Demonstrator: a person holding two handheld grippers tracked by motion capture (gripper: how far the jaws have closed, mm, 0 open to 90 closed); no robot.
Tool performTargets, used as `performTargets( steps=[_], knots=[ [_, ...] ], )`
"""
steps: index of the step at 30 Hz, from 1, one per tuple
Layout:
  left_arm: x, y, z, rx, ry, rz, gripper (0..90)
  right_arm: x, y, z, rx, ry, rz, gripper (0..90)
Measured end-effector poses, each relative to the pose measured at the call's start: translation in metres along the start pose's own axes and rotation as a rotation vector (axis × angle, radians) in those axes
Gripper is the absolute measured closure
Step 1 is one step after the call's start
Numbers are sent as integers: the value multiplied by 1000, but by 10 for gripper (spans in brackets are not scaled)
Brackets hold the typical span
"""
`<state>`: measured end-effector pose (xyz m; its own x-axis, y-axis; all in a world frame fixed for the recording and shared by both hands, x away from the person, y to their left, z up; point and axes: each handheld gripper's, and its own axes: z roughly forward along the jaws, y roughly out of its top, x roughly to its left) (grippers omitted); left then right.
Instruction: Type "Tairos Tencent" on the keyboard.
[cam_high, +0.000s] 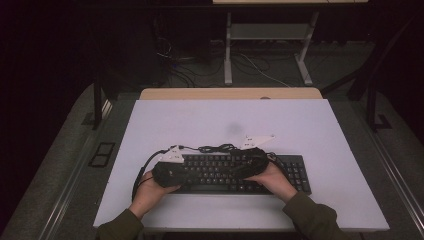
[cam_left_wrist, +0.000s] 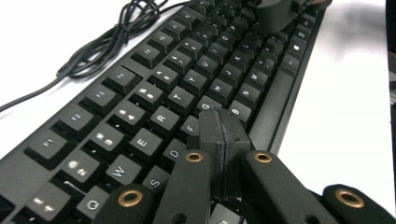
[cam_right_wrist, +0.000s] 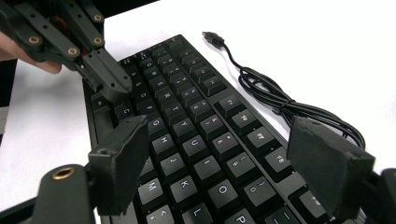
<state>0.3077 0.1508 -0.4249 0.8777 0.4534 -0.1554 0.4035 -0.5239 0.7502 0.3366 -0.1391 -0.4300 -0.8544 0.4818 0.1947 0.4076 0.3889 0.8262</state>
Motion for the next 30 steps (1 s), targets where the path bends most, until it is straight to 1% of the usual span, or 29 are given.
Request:
performTargets(
  steps=[1,2,3,11,14,15,19,25,30],
  knots=[
    [1,0,-1,0,4,2,896,0,0,0,1,0,0,205],
    [2,0,-1,-6,7,-4,896,0,0,0,1,1,-2,206],
    [3,0,-2,-5,11,0,896,1,0,0,1,1,-2,205],
    [13,2,-3,-36,49,-20,896,0,0,2,5,2,-6,205],
    [17,3,-2,-35,64,-19,897,1,0,2,7,3,-5,205],
    [18,3,-2,-37,68,-27,897,1,0,2,6,3,-6,206],
    [22,3,1,-36,75,-29,897,1,0,2,3,5,-5,206],
    [25,1,5,-15,79,-33,897,1,0,2,5,5,-3,206],
    [26,0,7,-20,78,-47,897,1,0,2,4,5,-4,206]
  ],
)
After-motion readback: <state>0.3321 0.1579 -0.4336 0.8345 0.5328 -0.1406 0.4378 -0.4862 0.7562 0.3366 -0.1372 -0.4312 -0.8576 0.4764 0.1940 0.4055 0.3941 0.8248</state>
